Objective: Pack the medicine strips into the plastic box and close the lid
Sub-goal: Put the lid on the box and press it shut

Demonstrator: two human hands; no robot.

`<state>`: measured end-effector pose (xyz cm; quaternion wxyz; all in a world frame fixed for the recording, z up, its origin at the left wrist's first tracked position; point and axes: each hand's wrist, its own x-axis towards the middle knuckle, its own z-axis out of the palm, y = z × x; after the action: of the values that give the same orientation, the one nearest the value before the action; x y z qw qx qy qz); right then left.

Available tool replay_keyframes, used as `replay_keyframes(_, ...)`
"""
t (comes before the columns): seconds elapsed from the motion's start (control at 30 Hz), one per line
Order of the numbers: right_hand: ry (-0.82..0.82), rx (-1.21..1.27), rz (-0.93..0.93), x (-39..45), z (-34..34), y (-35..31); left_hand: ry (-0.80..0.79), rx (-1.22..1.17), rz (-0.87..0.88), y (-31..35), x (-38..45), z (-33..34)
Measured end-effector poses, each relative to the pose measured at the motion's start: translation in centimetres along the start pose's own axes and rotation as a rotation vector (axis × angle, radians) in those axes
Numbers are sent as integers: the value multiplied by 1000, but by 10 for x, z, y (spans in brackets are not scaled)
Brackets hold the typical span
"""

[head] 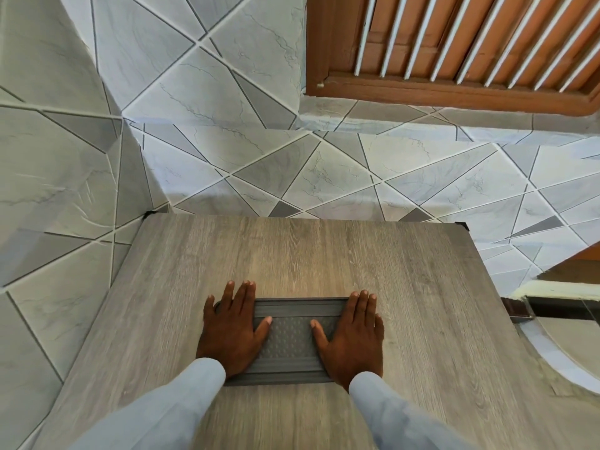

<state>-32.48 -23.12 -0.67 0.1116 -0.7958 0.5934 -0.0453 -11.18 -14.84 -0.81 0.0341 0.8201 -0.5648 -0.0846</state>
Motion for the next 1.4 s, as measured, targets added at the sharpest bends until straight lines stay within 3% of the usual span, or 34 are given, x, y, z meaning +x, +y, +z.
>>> replay_keyframes(0.37, -72, 12, 10, 0, -8, -1, 25, -11, 26, 0, 2, -3)
replay_keyframes(0.8, -26, 30, 5, 0, -4, -1, 104, 46, 45, 0, 3, -3)
replay_keyframes(1.03, -44, 28, 1, -1, -3, -1, 60, 28, 53, -1, 1, -1)
replay_keyframes(1.4, -27, 4, -147, 0, 2, 3, 37, 33, 159, 0, 0, -1)
